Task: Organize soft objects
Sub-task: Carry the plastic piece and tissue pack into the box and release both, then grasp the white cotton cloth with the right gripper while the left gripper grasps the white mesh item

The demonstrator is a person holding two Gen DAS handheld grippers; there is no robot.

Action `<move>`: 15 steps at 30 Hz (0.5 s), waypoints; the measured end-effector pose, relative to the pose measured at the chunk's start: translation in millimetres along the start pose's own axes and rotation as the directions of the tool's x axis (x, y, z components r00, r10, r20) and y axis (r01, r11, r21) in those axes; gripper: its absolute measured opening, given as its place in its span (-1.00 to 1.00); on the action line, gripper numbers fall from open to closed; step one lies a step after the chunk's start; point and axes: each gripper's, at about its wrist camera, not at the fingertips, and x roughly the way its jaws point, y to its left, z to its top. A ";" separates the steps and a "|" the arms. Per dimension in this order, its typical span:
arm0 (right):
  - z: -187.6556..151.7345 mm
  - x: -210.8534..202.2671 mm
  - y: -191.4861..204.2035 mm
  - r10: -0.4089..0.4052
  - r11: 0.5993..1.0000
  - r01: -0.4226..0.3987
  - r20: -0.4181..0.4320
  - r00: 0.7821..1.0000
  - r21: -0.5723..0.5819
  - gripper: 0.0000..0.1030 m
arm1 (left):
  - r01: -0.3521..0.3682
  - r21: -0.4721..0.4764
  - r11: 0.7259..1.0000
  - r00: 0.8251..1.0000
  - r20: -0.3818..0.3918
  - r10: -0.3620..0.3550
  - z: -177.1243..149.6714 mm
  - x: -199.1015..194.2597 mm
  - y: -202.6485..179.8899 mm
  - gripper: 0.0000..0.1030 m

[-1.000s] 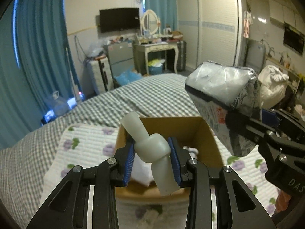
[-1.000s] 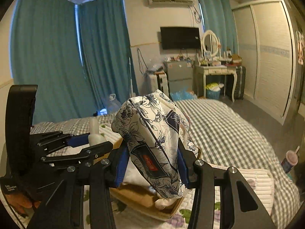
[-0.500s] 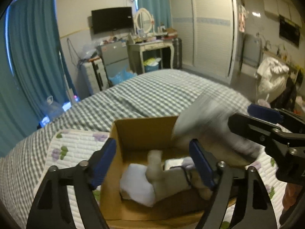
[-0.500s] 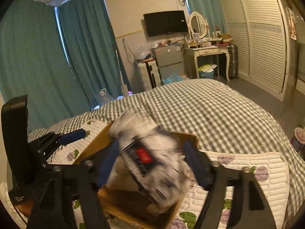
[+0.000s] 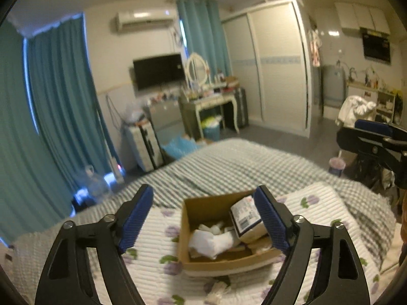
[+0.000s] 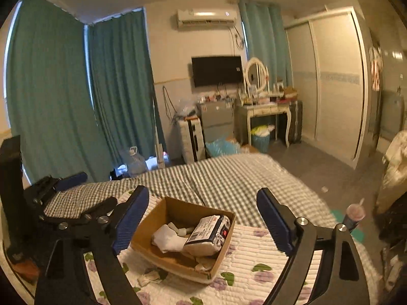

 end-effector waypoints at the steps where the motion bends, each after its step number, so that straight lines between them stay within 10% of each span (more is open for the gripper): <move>1: 1.0 -12.4 2.8 -0.006 1.000 0.006 0.005 1.000 -0.009 0.79 | -0.002 -0.003 1.000 1.000 0.016 0.002 2.3 -12.3 3.2 1.00; 15: -81.8 -102.0 62.1 -0.046 0.994 0.037 -0.083 0.996 -0.105 1.00 | -0.016 0.000 1.000 1.000 0.013 0.016 -59.4 -98.7 18.7 1.00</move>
